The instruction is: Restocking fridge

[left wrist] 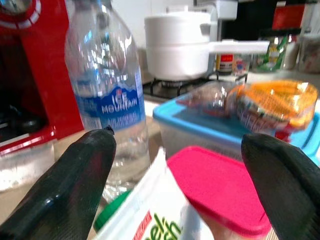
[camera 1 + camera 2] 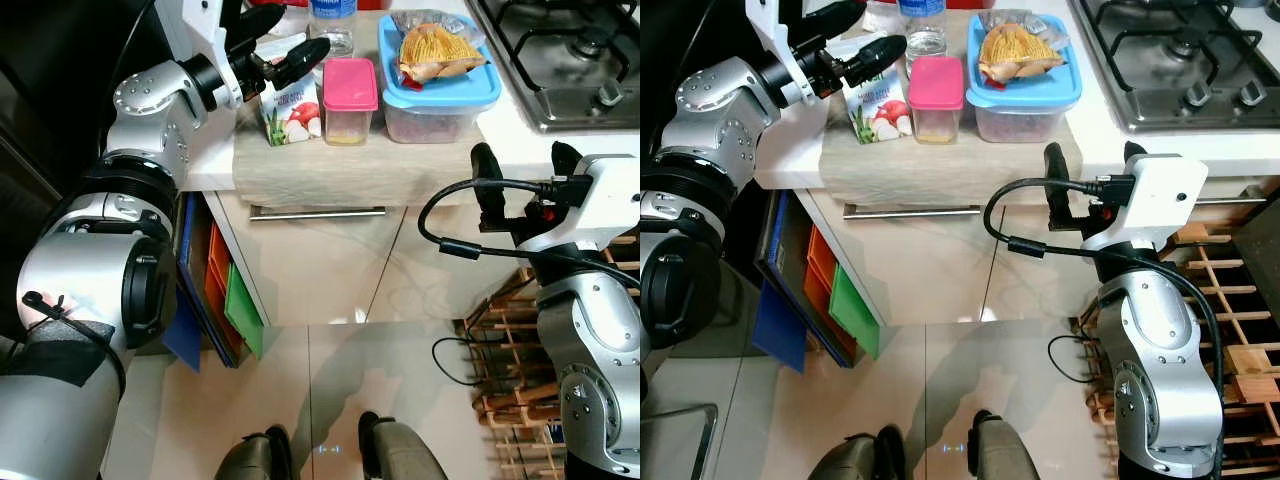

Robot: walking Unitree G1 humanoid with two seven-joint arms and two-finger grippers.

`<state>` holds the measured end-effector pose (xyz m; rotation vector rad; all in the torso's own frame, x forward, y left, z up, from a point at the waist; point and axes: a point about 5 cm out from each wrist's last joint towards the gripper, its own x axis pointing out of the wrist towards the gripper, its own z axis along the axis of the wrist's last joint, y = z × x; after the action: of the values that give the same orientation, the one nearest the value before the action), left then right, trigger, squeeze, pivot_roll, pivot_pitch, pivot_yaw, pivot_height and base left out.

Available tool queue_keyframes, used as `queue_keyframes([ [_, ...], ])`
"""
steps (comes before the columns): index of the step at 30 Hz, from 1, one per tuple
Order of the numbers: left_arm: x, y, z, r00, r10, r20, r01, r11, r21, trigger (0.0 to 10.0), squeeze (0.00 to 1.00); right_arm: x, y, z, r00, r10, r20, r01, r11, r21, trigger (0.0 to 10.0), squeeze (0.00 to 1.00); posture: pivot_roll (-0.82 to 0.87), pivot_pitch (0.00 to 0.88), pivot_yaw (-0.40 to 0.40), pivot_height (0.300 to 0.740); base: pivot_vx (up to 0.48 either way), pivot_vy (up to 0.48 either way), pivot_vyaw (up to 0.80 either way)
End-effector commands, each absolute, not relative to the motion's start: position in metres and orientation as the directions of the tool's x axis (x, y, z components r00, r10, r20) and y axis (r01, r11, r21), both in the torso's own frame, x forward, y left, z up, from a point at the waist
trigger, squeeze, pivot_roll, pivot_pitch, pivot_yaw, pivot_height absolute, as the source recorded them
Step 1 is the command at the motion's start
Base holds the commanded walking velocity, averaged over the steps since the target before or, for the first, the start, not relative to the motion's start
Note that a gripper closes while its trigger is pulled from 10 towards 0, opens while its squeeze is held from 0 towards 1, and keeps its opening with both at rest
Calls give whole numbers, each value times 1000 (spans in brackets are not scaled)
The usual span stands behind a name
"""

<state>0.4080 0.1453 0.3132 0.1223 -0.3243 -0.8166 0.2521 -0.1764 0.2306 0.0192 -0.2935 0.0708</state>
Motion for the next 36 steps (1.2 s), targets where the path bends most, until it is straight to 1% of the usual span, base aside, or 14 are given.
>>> queue_keyframes([
  [1, 408, 149, 319, 648, -727, 228, 679, 687, 259, 10000, 0, 247, -174, 233, 952, 82, 296, -88, 996, 7, 10000, 0, -347, 249, 53, 740, 0, 0, 0],
  [8, 408, 162, 322, 683, -700, 208, 638, 711, 297, 10000, 0, 244, -176, 229, 959, 86, 269, -90, 996, 2, 10000, 0, -354, 248, 43, 740, 0, 0, 0],
  [12, 408, 162, 322, 679, -705, 206, 645, 706, 294, 10000, 0, 244, -176, 229, 961, 91, 262, -94, 996, -1, 10000, 0, -354, 246, 37, 740, 0, 0, 0],
  [16, 408, 155, 319, 652, -734, 191, 674, 676, 298, 10000, 0, 245, -176, 229, 962, 98, 255, -100, 995, -6, 10000, 0, -357, 242, 32, 740, 0, 0, 0],
  [17, 408, 152, 317, 646, -741, 185, 681, 668, 299, 8667, 0, 245, -176, 229, 962, 99, 254, -100, 995, -7, 10000, 0, -358, 241, 30, 740, 0, 0, 0],
  [18, 407, 150, 315, 637, -750, 179, 692, 659, 294, 6863, 0, 245, -176, 229, 962, 99, 254, -101, 995, -7, 10000, 0, -358, 241, 30, 740, 0, 0, 0],
  [19, 407, 148, 313, 629, -758, 171, 703, 649, 292, 4667, 0, 246, -176, 229, 962, 100, 253, -101, 995, -8, 10000, 0, -359, 242, 29, 740, 0, 0, 0],
  [20, 407, 147, 312, 625, -763, 166, 708, 644, 290, 4667, 0, 246, -177, 229, 962, 100, 253, -101, 995, -8, 10000, 0, -358, 241, 29, 740, 0, 0, 0],
  [21, 407, 144, 309, 610, -776, 159, 727, 628, 278, 667, 0, 246, -177, 229, 962, 100, 253, -101, 995, -8, 10000, 0, -359, 242, 28, 740, 0, 0, 0],
  [22, 407, 140, 306, 600, -785, 152, 739, 617, 271, 863, 0, 246, -177, 229, 963, 100, 252, -101, 995, -8, 10000, 0, -360, 243, 26, 740, 0, 0, 0],
  [23, 407, 138, 304, 594, -791, 147, 746, 610, 266, 0, 0, 246, -177, 229, 963, 101, 251, -102, 995, -8, 10000, 0, -360, 243, 26, 740, 0, 0, 0],
  [26, 407, 132, 303, 594, -792, 142, 747, 609, 268, 0, 0, 247, -177, 229, 963, 101, 250, -103, 995, -8, 10000, 0, -365, 242, 26, 740, 0, 0, 0],
  [28, 406, 130, 306, 575, -798, 181, 746, 602, 284, 0, 0, 247, -176, 229, 963, 101, 250, -102, 995, -9, 10000, 0, -366, 242, 27, 740, 0, 0, 0],
  [36, 408, 131, 306, 621, -769, 151, 705, 632, 323, 0, 0, 250, -176, 227, 964, 98, 248, -101, 995, -2, 10000, 0, -354, 234, 29, 740, 0, 0, 0],
])
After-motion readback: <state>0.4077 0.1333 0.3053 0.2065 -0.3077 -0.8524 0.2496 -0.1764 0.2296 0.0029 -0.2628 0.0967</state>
